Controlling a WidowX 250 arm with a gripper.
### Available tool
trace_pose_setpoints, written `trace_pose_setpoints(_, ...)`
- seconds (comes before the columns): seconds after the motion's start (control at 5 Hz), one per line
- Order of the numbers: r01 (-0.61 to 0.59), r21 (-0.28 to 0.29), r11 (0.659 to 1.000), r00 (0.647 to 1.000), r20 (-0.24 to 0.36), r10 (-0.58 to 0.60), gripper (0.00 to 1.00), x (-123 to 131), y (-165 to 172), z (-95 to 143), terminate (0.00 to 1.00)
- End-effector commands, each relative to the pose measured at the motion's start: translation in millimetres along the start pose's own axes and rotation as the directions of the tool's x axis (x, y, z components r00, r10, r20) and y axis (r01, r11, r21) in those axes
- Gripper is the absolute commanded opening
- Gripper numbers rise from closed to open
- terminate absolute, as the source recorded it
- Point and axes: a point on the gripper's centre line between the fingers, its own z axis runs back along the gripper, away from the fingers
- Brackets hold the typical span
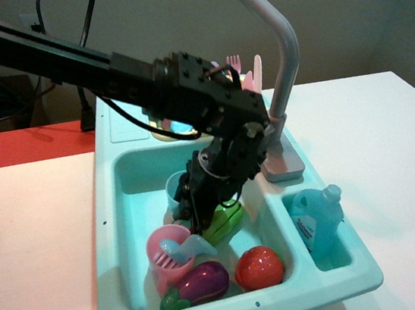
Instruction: Put cup from counter to sink
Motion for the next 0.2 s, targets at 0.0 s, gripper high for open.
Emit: trace_pose_setpoints(0.0, -0.060, 0.003, 0.998, 0.986, 0.158, 0.059, 1.00, -37.8, 21.3, 73.8, 1.00)
